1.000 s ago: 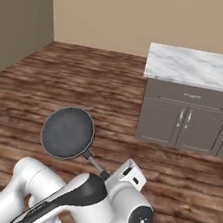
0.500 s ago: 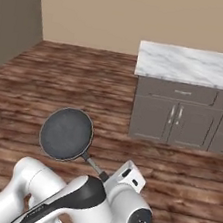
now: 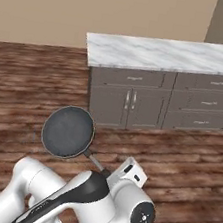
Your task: Move the pot and pan from the stove into the sink.
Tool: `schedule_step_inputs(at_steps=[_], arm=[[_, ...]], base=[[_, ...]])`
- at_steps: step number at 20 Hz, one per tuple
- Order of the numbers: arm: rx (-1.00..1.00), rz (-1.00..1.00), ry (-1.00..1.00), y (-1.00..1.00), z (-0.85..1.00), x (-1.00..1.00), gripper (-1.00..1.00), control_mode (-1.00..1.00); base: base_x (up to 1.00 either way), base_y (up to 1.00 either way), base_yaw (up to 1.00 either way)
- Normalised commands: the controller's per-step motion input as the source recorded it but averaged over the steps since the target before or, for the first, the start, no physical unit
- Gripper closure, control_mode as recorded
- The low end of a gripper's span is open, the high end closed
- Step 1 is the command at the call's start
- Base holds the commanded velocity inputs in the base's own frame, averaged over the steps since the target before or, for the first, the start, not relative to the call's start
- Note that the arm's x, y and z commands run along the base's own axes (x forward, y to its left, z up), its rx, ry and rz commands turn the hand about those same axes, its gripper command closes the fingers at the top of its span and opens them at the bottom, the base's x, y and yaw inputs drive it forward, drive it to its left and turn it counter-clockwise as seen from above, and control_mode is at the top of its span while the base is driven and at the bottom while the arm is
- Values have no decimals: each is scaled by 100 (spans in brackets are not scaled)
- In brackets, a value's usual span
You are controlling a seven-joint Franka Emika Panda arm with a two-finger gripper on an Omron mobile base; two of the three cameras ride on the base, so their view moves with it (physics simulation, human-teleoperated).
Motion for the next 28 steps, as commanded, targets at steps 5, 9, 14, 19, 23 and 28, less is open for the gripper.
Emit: schedule_step_inputs(at_steps=[5, 9, 14, 19, 23, 28], arm=[[0, 0, 0, 0, 0, 0, 100, 100], [0, 0, 0, 0, 0, 0, 100, 100], [0, 0, 0, 0, 0, 0, 100, 100], [0, 0, 0, 0, 0, 0, 100, 100], [0, 0, 0, 0, 0, 0, 100, 100], [0, 0, 0, 0, 0, 0, 100, 100]], base=[[3, -11, -49], [2, -11, -50], [2, -13, -49], [0, -17, -47], [1, -18, -47], [1, -20, -47]])
